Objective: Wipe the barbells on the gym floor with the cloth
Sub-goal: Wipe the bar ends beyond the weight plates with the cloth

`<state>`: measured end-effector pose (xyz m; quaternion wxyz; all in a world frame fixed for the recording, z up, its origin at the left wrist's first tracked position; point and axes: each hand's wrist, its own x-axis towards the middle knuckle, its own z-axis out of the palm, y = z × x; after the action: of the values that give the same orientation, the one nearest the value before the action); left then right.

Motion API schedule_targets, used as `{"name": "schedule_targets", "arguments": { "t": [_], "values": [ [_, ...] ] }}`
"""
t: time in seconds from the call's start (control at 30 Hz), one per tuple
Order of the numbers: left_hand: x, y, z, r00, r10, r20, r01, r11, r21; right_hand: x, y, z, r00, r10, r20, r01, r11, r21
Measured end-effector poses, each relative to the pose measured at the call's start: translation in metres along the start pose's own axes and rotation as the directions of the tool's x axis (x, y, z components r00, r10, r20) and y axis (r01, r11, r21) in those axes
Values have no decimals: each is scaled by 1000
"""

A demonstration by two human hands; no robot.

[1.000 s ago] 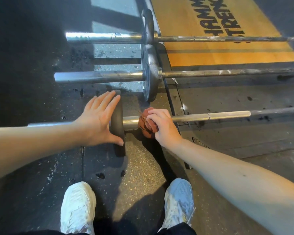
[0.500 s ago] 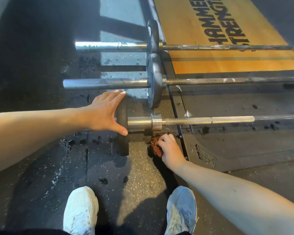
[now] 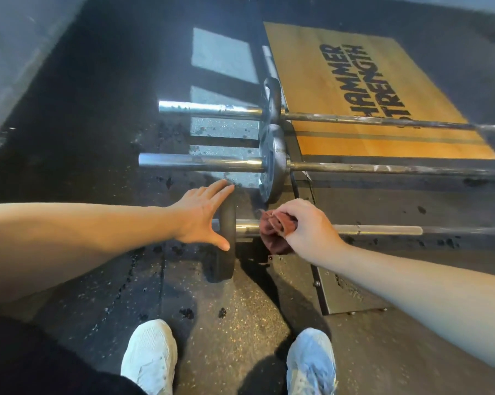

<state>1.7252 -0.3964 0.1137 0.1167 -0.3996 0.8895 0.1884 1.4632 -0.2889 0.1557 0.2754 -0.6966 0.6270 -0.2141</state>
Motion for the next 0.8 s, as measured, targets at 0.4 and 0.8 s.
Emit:
{"name": "schedule_targets", "arguments": {
  "t": [0.4,0.8],
  "values": [
    [-27,-30,16,999,-19,-38,10,976,-217,37,-67,9,996,65,-54,-65,998,-3],
    [-86,-137,34,915,-404,25,400,912,88,71,-119,54,965,-97,-242,118,990,75]
  ]
}}
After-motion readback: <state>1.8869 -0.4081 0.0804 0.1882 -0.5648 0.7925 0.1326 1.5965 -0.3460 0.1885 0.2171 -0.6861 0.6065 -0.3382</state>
